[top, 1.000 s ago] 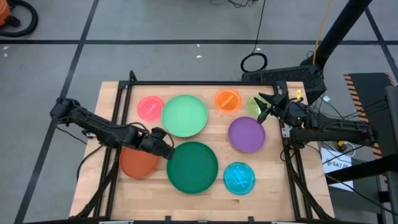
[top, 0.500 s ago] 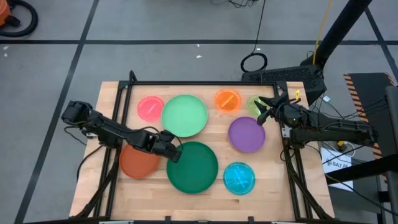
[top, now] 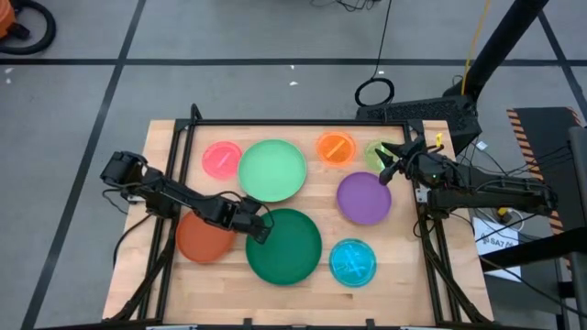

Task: Stack plastic plates
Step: Stack the dark green plate on top of the green plate

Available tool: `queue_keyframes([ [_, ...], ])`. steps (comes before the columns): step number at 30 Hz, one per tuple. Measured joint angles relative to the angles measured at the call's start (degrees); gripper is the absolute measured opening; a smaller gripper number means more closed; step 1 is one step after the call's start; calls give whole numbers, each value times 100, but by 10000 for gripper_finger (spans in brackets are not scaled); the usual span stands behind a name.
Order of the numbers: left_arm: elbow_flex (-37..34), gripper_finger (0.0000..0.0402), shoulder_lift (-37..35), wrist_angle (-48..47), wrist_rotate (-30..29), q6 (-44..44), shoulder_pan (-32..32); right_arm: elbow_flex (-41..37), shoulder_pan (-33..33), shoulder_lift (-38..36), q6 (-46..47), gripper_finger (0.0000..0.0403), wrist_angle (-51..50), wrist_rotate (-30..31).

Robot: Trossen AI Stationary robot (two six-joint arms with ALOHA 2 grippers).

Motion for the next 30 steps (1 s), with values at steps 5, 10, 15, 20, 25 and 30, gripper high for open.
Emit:
queue_keyframes([
  [5, 2, 126, 21, -24, 34, 8, -11, -1, 0, 2, -4, 132, -19, 0],
  [10, 1, 53, 15, 12, 36, -15, -15, -2, 0, 2, -7, 132, -43, 0],
  [15, 14, 14, -81, 240, 74, 5, -22, -2, 0, 2, -9, 132, -68, 0],
  [20, 3, 13, -503, 225, 135, 131, -17, -4, 0, 2, -9, 132, -156, 0],
  [25, -10, 13, -1216, 195, 275, 265, 36, -4, 0, 0, -9, 132, -172, 0],
  [30, -8, 13, -1908, 191, 216, 607, 392, -4, 0, 0, -9, 132, -173, 0],
])
